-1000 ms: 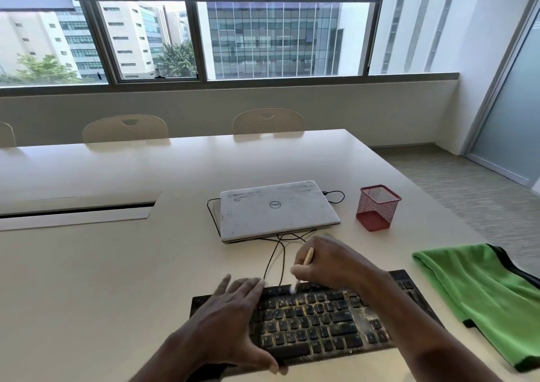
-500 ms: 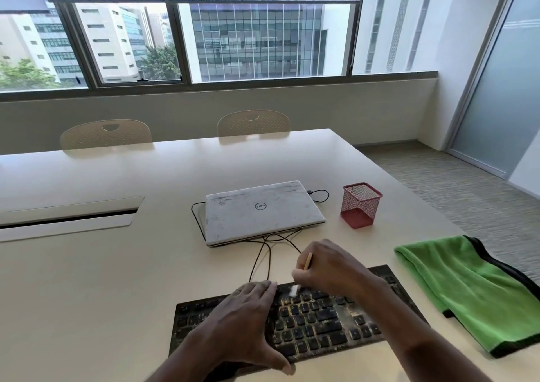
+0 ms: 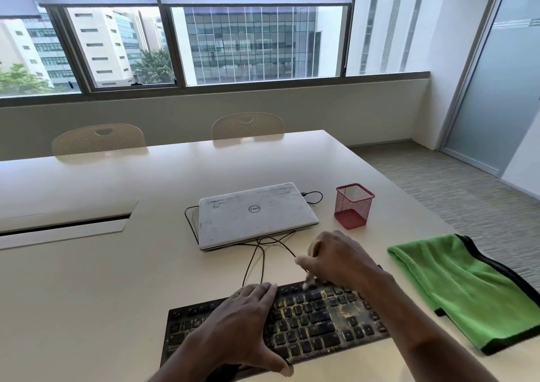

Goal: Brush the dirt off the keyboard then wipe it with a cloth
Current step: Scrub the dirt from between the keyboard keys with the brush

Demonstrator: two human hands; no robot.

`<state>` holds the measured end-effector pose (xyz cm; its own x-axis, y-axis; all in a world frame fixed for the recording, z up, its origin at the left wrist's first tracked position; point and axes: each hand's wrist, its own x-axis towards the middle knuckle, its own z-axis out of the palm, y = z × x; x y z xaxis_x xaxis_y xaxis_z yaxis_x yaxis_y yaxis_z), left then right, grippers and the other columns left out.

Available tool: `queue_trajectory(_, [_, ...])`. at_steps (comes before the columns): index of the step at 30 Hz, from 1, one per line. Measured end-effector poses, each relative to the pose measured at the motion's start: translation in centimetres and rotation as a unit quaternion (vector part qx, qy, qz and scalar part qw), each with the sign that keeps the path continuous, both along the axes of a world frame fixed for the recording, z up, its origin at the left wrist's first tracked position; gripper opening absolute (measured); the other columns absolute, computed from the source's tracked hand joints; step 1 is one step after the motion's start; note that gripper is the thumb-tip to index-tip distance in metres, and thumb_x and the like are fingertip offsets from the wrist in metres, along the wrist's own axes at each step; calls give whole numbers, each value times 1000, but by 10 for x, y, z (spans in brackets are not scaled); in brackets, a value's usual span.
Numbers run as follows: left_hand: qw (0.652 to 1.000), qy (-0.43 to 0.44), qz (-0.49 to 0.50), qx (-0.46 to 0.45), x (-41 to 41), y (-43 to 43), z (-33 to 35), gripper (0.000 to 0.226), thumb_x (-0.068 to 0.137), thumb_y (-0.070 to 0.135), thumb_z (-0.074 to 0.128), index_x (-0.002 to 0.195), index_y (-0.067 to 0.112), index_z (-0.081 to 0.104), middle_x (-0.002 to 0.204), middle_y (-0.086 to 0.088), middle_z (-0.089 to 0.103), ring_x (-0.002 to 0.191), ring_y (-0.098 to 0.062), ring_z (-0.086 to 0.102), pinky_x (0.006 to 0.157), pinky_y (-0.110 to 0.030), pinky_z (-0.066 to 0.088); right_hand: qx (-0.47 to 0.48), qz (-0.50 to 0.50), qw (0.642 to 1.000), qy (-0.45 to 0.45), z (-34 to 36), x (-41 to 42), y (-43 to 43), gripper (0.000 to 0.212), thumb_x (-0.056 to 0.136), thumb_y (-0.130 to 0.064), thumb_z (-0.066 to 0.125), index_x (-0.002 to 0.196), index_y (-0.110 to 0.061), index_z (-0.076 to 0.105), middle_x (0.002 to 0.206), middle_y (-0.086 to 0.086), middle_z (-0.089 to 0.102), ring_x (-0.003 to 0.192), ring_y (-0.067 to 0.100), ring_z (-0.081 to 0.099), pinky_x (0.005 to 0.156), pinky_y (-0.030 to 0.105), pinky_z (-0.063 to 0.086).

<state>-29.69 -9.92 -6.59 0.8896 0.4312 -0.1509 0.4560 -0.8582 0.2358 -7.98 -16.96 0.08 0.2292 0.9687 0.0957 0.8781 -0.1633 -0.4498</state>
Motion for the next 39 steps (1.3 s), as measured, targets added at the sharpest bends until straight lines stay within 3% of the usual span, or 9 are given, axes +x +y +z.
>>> queue_trajectory(2, [1000, 7, -5, -1, 4, -1, 1, 142, 65, 92, 63, 162, 14, -6, 171, -1, 3, 155, -15, 4, 123, -27, 2, -1, 38, 999, 39, -2, -2, 1, 48, 89, -47, 69, 55, -13, 62, 51, -5, 53, 44, 12, 40, 42, 16, 32])
queue_trajectory(4, [1000, 9, -12, -1, 9, -3, 2, 141, 66, 91, 63, 162, 14, -6, 171, -2, 1, 156, -16, 2, 122, -26, -1, -24, 52, 998, 14, -6, -4, 1, 49, 89, -46, 69, 53, -17, 57, 52, -6, 51, 45, 11, 40, 42, 15, 32])
queue_trajectory(8, [1000, 8, -25, 2, 20, -7, 1, 140, 68, 89, 64, 162, 14, -7, 171, -3, 0, 156, -17, 0, 121, -25, -4, -38, -24, 998, -45, -3, 10, -4, 48, 85, -40, 67, 47, -19, 46, 55, -7, 48, 47, 10, 42, 48, 26, 35])
queue_trajectory(13, [999, 8, -33, 1, 30, -8, -1, 140, 68, 90, 63, 162, 14, -8, 171, -4, -2, 156, -18, 0, 122, -28, -5, -5, -21, 1000, -19, -4, 19, -4, 56, 88, -55, 68, 52, -14, 55, 54, -6, 53, 46, 10, 44, 50, 27, 39])
queue_trajectory(17, [999, -1, -39, -1, 39, -12, 0, 140, 68, 89, 64, 162, 13, -8, 171, -5, -1, 156, -19, 1, 119, -26, -7, -42, -20, 998, -40, -3, 19, -10, 56, 89, -50, 67, 48, -18, 45, 56, -7, 48, 47, 7, 40, 49, 26, 35])
queue_trajectory(24, [999, 5, -41, -1, 46, -13, -2, 139, 69, 89, 63, 162, 13, -9, 171, -6, -3, 156, -20, -1, 117, -26, -9, -3, -10, 999, -35, -5, 22, -13, 53, 86, -58, 64, 68, -9, 70, 62, 1, 66, 56, 21, 60, 57, 35, 51])
queue_trajectory(29, [999, 6, -42, -1, 47, -13, -3, 140, 68, 89, 64, 162, 13, -8, 171, -6, -1, 156, -20, 1, 117, -27, -7, -60, 38, 997, -1, -1, 22, -20, 41, 87, -34, 65, 59, -4, 61, 49, -3, 48, 42, 13, 34, 46, 28, 34])
queue_trajectory(35, [999, -1, -43, 3, 47, -14, 0, 139, 69, 88, 65, 162, 13, -7, 170, -5, 3, 155, -19, 5, 115, -25, -6, -16, 11, 999, -35, 0, 22, -19, 49, 86, -53, 65, 61, -11, 65, 55, 0, 58, 47, 11, 43, 49, 27, 38])
queue_trajectory(39, [999, 4, -41, 1, 47, -14, 0, 140, 68, 88, 66, 162, 13, -7, 171, -6, 3, 155, -19, 5, 115, -25, -6, -78, 12, 997, -9, 1, 24, -24, 45, 87, -41, 67, 52, -15, 56, 51, -2, 51, 40, 8, 37, 45, 23, 35])
